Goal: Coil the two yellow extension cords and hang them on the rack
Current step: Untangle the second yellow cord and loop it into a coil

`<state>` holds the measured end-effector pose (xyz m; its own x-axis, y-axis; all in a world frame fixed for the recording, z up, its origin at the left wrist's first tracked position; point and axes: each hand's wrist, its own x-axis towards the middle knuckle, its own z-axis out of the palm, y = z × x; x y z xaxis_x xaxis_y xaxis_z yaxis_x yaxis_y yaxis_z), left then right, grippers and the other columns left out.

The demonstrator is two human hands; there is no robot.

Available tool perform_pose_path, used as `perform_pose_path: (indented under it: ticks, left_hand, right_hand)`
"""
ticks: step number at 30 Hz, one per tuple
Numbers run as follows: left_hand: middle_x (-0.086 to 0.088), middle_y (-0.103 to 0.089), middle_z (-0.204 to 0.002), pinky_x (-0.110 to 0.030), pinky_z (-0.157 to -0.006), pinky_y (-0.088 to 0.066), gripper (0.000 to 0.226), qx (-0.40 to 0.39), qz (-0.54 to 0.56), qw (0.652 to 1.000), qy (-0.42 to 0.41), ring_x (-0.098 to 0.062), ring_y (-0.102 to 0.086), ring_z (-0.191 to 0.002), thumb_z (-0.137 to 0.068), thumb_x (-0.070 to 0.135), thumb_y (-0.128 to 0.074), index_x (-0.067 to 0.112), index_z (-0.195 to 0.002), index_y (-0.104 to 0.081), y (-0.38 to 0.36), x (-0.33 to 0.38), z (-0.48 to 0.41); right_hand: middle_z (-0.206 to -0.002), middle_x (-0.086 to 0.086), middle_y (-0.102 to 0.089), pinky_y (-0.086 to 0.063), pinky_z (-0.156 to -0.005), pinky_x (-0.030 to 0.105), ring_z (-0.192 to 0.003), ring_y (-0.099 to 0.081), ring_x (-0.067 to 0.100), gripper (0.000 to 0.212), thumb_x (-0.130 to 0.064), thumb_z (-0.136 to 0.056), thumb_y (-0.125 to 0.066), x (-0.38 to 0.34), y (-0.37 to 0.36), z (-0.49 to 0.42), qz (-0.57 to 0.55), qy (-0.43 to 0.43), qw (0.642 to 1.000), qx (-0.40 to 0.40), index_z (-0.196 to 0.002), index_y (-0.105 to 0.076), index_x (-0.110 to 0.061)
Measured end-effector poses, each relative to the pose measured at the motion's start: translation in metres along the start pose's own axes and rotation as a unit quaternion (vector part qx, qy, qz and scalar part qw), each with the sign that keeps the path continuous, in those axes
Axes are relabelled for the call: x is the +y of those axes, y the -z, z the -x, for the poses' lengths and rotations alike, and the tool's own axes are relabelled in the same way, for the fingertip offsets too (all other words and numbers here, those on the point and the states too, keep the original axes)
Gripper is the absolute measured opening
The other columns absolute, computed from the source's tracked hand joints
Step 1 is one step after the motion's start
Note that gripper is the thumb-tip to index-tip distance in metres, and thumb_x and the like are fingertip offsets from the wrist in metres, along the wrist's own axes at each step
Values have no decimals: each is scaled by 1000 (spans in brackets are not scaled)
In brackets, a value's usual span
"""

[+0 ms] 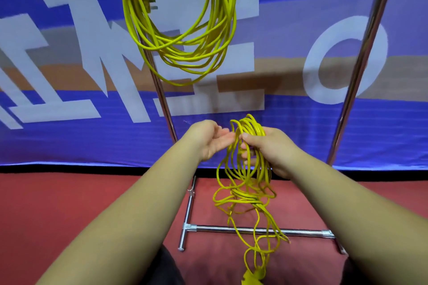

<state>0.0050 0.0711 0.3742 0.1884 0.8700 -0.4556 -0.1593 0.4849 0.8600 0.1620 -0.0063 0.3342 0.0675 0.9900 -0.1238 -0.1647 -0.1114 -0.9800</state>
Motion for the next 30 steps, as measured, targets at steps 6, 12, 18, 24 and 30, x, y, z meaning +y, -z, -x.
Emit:
perform_pose_path:
  ticks: [6,12,18,24,30]
  left_hand:
    - [-15,-66,-88,-44,-81,-58,12,-155,-446,881,20,-30,-67,-81,-99,10,-52,8,-91,-61,7,-54,15]
    - [-14,-73,-85,-41,-79,-60,3,-149,-547,822,-61,-22,-66,-75,-85,11,-67,11,-82,-67,16,-89,-10]
    - [-2,-67,-84,-29,-68,-45,29,-164,-733,645,-138,-20,-59,-78,-90,46,-76,17,-93,-74,31,-112,-36]
    - [-8,-70,-93,-31,-76,-46,20,-164,-748,621,-166,-22,-60,-85,-94,29,-75,9,-98,-76,50,-116,-53]
    - [-4,-48,-113,-41,-83,-51,21,-162,-858,440,-210,-25,-49,-111,-96,35,-69,20,-111,-72,75,-125,-60]
  right_hand:
    - [-84,12,-70,-64,-62,44,-63,-73,22,15,-18,-107,-63,4,-3,-13,-34,20,995,96,-103,-66,-4]
    - [-88,14,-69,-64,-61,42,-64,-76,22,16,-19,-109,-61,-1,5,-20,-85,25,983,161,-104,-64,-4]
    - [-85,12,-71,-63,-55,33,-62,-78,19,16,-17,-108,-62,-3,9,-21,-190,-4,961,200,-104,-67,-2]
    - [-74,5,-67,-57,-50,26,-52,-70,12,17,-15,-108,-61,-2,18,-26,-221,-21,943,246,-96,-68,-5]
    - [-69,0,-52,-38,-40,19,-41,-48,7,22,-10,-108,-52,-1,25,-30,-295,-27,924,240,-87,-57,-9]
